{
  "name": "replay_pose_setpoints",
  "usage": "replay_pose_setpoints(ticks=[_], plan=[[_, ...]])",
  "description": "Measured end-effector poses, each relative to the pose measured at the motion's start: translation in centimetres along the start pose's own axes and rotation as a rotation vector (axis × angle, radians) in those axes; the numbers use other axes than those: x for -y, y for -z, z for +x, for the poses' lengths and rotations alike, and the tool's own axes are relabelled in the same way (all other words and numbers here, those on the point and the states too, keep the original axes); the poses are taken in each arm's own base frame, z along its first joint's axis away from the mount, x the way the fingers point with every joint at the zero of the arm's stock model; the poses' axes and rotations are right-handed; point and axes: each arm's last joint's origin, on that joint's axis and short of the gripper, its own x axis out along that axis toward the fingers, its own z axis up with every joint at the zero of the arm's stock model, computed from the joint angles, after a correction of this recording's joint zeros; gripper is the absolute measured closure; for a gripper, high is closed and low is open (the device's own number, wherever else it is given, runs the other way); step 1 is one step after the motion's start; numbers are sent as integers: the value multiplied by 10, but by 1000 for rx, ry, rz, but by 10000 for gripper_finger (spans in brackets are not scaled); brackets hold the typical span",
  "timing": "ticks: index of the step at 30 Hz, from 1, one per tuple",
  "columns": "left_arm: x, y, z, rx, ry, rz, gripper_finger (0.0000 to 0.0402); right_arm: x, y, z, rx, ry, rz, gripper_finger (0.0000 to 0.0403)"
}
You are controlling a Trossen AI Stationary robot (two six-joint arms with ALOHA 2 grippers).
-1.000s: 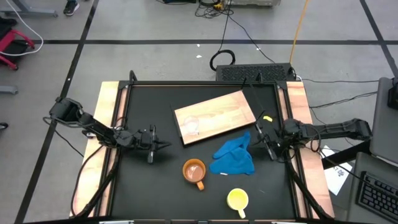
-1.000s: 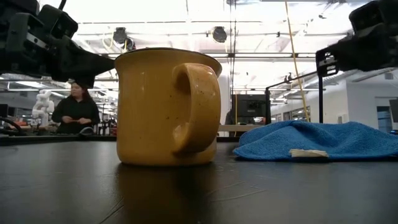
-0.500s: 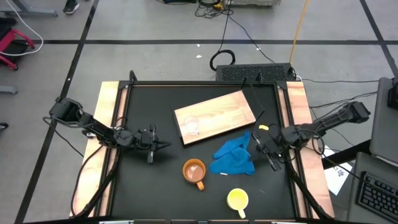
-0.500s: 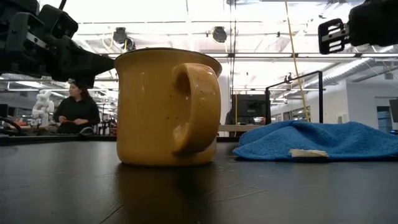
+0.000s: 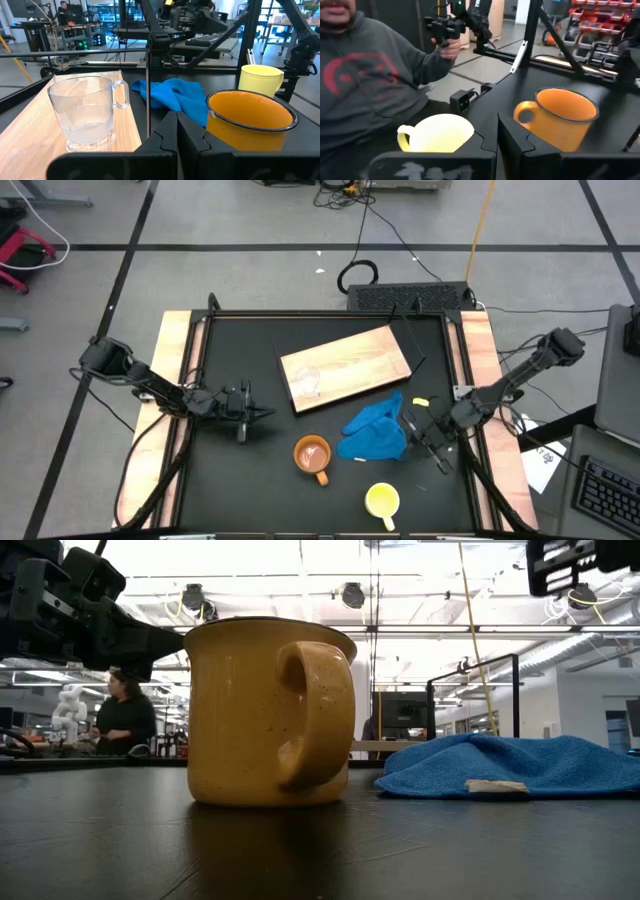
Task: Stack small to large cups/mugs on shelf
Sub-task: Put the yellow mug on the shelf
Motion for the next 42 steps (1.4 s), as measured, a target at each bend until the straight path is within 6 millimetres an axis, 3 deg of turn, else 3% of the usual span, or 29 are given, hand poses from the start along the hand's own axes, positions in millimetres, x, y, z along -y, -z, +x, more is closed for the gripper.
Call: replay_pose_setpoints(ticks=[9,15,25,34,42], plan=[[0,0,0,1,0,-2,400,-19,-25,40,-105,3,-27,403],[0,0,0,0,11,-5,399,-24,-37,54,-264,1,28,403],[1,-1,0,4,41,-24,392,-23,-39,61,-466,51,39,403],[1,-1,0,9,42,-26,398,-32,-36,68,-457,36,90,399],[1,-3,0,26,37,-27,380,-33,-34,70,-458,59,199,329]])
